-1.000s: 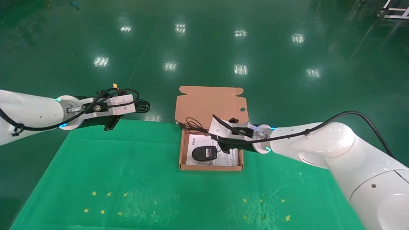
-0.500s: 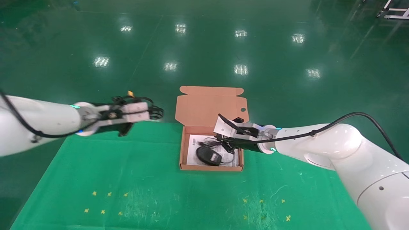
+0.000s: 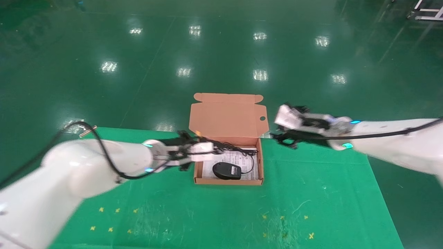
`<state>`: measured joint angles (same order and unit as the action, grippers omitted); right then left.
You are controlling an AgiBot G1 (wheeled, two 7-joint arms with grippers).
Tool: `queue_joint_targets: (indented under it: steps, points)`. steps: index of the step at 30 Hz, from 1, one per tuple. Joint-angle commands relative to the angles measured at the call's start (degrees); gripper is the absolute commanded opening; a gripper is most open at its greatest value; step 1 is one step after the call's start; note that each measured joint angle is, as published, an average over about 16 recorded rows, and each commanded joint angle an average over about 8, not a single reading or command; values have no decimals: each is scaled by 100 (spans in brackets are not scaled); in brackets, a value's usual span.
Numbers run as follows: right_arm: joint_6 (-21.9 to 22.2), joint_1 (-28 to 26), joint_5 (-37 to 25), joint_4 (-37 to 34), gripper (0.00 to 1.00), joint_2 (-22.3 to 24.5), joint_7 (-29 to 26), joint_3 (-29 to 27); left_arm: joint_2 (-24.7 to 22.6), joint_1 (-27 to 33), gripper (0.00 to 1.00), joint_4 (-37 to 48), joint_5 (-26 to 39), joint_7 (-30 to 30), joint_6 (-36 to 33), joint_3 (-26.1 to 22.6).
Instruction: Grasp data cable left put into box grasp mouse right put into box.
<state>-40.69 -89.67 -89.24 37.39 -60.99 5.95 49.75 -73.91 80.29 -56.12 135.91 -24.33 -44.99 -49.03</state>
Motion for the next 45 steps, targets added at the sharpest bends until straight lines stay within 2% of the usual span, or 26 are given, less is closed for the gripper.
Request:
queue_joint_targets:
  steps: [1,7,13,17,21,37,45]
  points:
    - [-16,-15,-72,285,100,257,-147,14,-224,-57,0,286,4,137,236,-44]
    - [-36,20,-467,1326,100,893,-952,118,-437,-60,0,640,-453,336,737,-520]
    - [-47,43,-941,2194,100,1283,-1805,222,-474,72,0,701,-997,242,1168,-1215]
    - [-78,42,-1168,2567,100,1416,-2172,268,-488,170,50,737,-1228,157,1361,-1586]
    - [-107,40,-1279,2737,100,1482,-2310,294,-499,230,100,799,-1336,112,1438,-1778]
    - [-66,-14,-1262,2690,100,1440,-2251,266,-362,256,100,643,-1365,82,1435,-1716]
    - [-207,-486,-1413,2725,100,1391,-2105,222,-270,817,100,815,-1246,-272,1762,-1491]
